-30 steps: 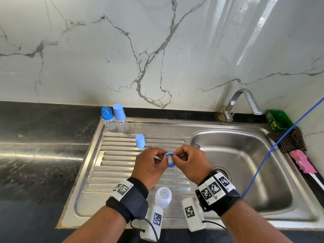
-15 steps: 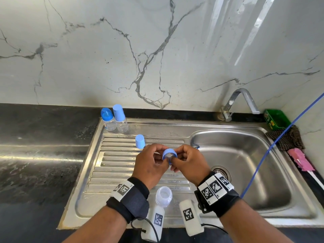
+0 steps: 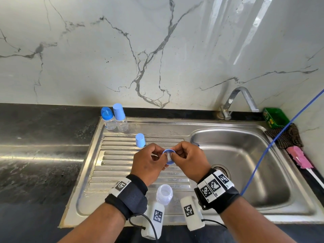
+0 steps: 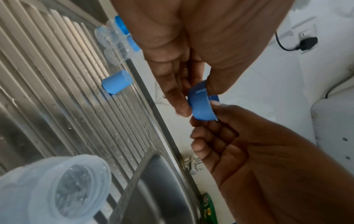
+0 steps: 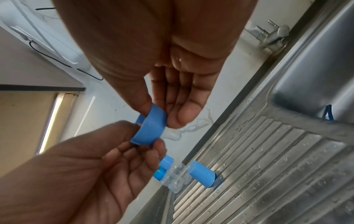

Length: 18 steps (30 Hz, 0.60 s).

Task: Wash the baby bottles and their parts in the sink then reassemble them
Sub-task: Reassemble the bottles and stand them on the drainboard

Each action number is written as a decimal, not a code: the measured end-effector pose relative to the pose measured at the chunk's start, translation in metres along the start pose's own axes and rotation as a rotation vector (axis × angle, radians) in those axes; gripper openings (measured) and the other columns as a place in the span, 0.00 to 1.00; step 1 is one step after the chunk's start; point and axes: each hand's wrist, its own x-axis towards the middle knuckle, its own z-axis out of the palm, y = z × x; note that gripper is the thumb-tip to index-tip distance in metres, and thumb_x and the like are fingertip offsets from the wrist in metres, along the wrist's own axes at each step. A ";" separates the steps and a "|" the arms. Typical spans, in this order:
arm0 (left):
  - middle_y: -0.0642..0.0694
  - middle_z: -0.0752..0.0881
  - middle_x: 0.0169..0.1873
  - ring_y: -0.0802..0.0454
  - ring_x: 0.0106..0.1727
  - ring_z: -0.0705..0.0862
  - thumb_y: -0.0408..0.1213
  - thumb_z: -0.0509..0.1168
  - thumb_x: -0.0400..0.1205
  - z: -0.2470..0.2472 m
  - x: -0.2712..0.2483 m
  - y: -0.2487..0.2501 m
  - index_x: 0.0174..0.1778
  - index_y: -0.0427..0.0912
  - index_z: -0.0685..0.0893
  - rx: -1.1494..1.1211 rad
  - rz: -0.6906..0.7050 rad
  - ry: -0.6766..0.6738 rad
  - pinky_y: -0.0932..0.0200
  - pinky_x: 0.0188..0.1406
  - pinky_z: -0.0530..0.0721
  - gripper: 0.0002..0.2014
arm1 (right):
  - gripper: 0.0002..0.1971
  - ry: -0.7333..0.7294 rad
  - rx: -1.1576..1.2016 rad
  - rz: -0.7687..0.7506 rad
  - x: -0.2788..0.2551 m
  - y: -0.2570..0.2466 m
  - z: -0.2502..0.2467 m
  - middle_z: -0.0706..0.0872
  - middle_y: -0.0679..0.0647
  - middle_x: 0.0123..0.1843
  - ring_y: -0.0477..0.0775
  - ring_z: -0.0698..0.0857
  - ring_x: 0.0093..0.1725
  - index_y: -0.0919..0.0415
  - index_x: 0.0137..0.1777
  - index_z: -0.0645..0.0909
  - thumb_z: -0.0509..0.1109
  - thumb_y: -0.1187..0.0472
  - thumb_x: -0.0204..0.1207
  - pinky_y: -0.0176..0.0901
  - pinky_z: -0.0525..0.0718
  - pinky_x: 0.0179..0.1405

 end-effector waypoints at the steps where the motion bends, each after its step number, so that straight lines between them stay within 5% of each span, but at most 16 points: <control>1: 0.43 0.91 0.35 0.51 0.31 0.92 0.34 0.73 0.81 -0.001 0.002 -0.001 0.44 0.39 0.87 -0.005 -0.004 0.013 0.57 0.33 0.90 0.03 | 0.01 -0.031 0.041 -0.005 0.000 -0.002 0.000 0.92 0.51 0.37 0.47 0.88 0.33 0.54 0.46 0.88 0.76 0.61 0.78 0.43 0.88 0.38; 6: 0.39 0.92 0.38 0.44 0.36 0.92 0.33 0.71 0.84 -0.009 0.008 0.000 0.50 0.34 0.87 -0.312 -0.122 -0.055 0.51 0.44 0.92 0.05 | 0.11 -0.044 0.232 -0.068 0.002 -0.002 -0.006 0.89 0.55 0.49 0.47 0.88 0.43 0.48 0.54 0.91 0.68 0.61 0.86 0.44 0.89 0.41; 10: 0.35 0.91 0.40 0.47 0.36 0.91 0.30 0.69 0.84 -0.011 0.008 0.007 0.59 0.30 0.85 -0.550 -0.219 -0.182 0.58 0.38 0.90 0.10 | 0.10 -0.136 0.374 -0.092 -0.001 -0.004 -0.004 0.93 0.57 0.53 0.56 0.92 0.50 0.58 0.60 0.89 0.71 0.67 0.83 0.48 0.90 0.47; 12: 0.35 0.92 0.40 0.44 0.37 0.91 0.28 0.69 0.85 -0.012 0.008 0.007 0.65 0.36 0.82 -0.536 -0.244 -0.191 0.57 0.38 0.90 0.13 | 0.09 -0.112 0.352 -0.093 -0.001 -0.006 -0.005 0.94 0.55 0.50 0.57 0.93 0.48 0.60 0.59 0.90 0.73 0.67 0.82 0.49 0.91 0.49; 15: 0.34 0.92 0.51 0.37 0.46 0.92 0.32 0.61 0.90 -0.013 0.006 0.006 0.68 0.46 0.82 -0.509 -0.194 -0.229 0.51 0.43 0.91 0.13 | 0.07 -0.013 0.226 -0.084 0.001 -0.005 -0.008 0.93 0.52 0.40 0.50 0.91 0.38 0.54 0.52 0.92 0.76 0.65 0.79 0.45 0.90 0.44; 18: 0.40 0.91 0.54 0.43 0.52 0.92 0.39 0.70 0.84 -0.014 0.004 0.003 0.66 0.46 0.86 -0.391 -0.023 -0.253 0.54 0.52 0.90 0.15 | 0.07 -0.002 0.201 -0.084 0.000 -0.006 -0.008 0.93 0.54 0.37 0.55 0.90 0.35 0.55 0.50 0.92 0.76 0.68 0.79 0.47 0.91 0.42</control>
